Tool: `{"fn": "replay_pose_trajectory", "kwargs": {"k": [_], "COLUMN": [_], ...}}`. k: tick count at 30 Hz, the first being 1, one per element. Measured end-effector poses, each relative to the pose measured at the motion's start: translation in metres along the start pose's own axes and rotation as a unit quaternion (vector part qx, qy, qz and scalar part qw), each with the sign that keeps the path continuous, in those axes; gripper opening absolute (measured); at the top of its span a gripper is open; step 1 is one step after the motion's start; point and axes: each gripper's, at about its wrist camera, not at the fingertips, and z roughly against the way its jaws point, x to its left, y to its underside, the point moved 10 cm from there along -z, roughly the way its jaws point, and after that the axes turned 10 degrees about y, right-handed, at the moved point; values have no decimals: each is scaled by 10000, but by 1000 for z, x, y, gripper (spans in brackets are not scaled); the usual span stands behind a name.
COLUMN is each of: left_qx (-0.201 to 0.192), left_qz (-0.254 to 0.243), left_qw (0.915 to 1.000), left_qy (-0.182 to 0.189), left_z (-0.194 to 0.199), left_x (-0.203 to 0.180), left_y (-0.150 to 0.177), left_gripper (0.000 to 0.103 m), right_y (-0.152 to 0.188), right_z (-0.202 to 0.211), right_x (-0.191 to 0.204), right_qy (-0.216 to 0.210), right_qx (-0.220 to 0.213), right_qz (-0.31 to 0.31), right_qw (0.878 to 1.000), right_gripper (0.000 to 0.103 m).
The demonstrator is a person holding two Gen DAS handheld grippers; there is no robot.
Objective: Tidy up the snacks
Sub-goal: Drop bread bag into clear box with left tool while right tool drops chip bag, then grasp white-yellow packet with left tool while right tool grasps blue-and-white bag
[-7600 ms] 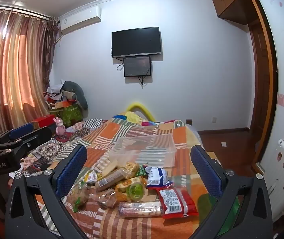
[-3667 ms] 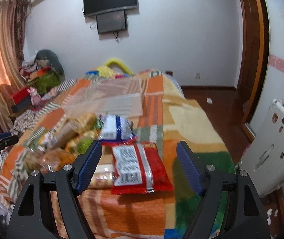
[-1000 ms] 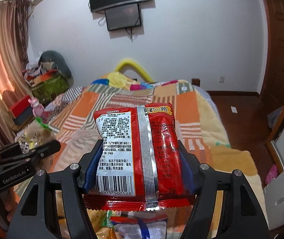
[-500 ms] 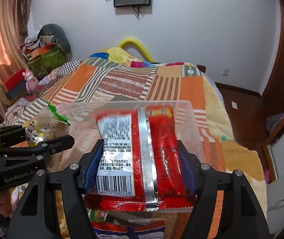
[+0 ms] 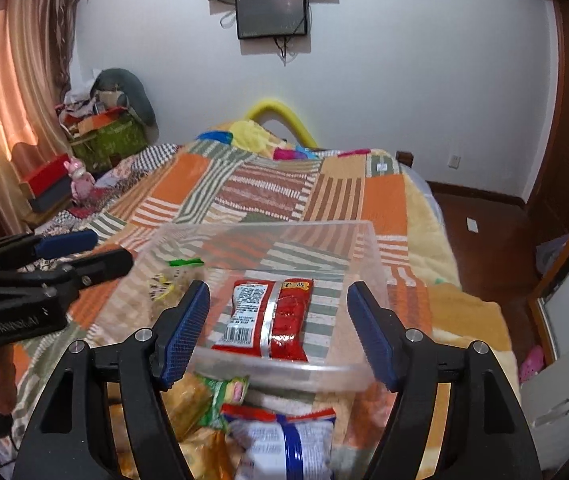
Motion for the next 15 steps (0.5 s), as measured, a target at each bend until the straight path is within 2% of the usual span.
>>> {"fn": "replay_pose_trajectory", "kwargs": {"k": [7, 9, 15], "left_qx": [-124, -82, 261], "left_qz": [-191, -209, -109], "left_qw": [9997, 9997, 9991], "left_qy": [-54, -105, -302], "left_z": [45, 52, 53], "left_x": [-8, -5, 22], "left_y": [21, 33, 80], "left_gripper": [75, 80, 82], "right_y": [11, 17, 44], "right_z": [43, 49, 51], "right_x": [-3, -3, 1], "right_qy": [-144, -132, -222], "right_qx": [-240, -279, -91], "right_qz": [-69, -47, -104], "right_qw": [9996, 9995, 9997], "right_gripper": [76, 78, 81]}}
